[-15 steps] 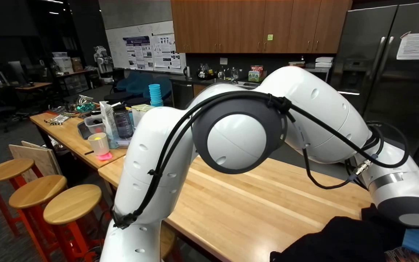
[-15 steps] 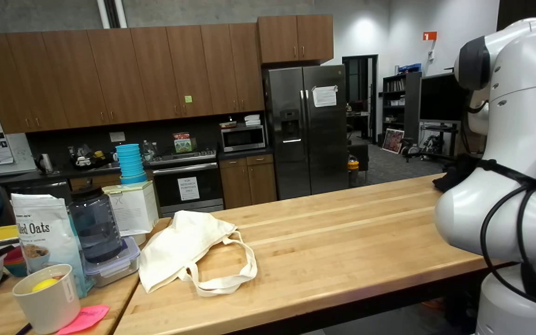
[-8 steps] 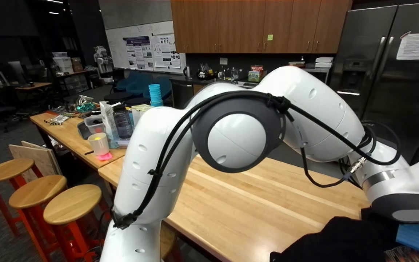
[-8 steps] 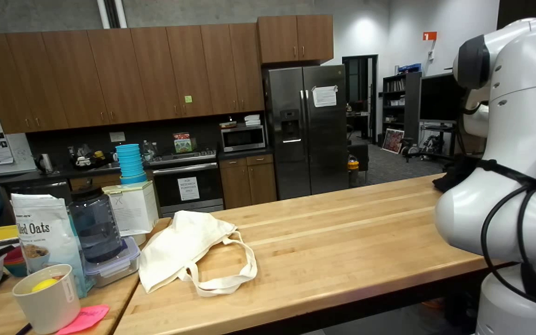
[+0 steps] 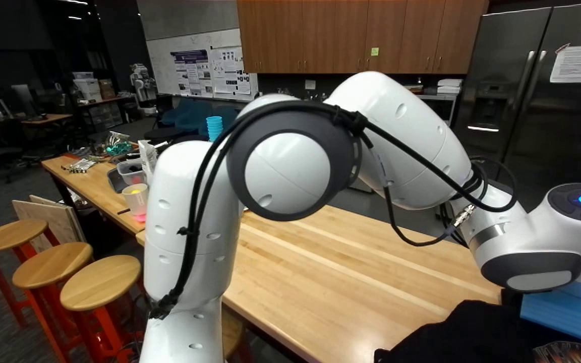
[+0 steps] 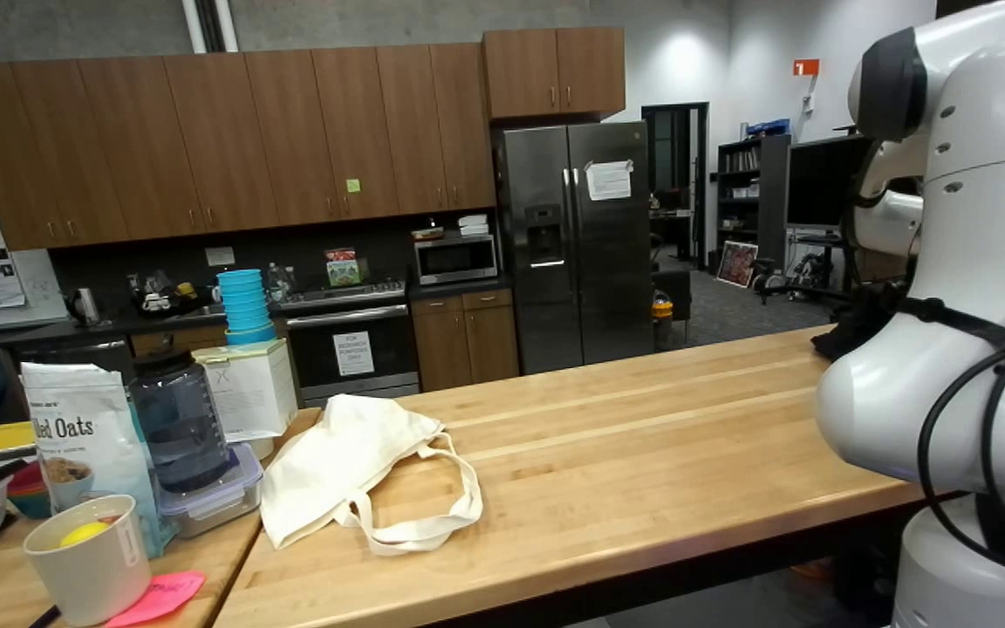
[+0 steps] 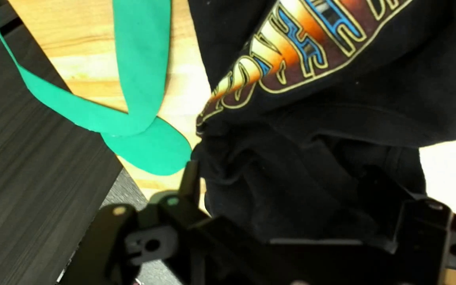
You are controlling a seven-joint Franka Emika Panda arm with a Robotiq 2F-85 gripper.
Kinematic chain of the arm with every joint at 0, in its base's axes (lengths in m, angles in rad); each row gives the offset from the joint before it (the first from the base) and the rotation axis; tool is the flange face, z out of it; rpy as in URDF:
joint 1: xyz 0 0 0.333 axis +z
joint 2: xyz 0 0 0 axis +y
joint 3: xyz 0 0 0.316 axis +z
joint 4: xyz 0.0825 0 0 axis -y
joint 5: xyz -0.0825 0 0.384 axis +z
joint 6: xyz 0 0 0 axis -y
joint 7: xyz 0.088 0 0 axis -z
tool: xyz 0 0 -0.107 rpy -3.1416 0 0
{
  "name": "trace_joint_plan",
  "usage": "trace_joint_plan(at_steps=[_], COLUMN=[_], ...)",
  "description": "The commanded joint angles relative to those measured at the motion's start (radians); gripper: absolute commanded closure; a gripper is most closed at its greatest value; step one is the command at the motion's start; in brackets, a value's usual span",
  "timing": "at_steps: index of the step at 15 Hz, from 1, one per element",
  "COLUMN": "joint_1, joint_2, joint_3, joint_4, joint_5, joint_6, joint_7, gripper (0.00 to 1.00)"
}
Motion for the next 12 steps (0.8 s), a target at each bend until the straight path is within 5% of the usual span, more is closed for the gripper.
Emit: trace_joint_plan(at_steps=[1, 8, 12], joint_1=[0.024, 0.060, 0.057], joint_2=[-0.140, -0.337, -0.427], joint_3=[-0.004, 0.023, 0.052], joint_4=[-0.154, -0.375, -0.477], joint_5=[-0.016, 0.008, -0.079], joint_6=[0.071, 0.197, 0.147], joint_7=[0.000, -0.054, -0.019], gripper=[0.00, 0.00, 0.00])
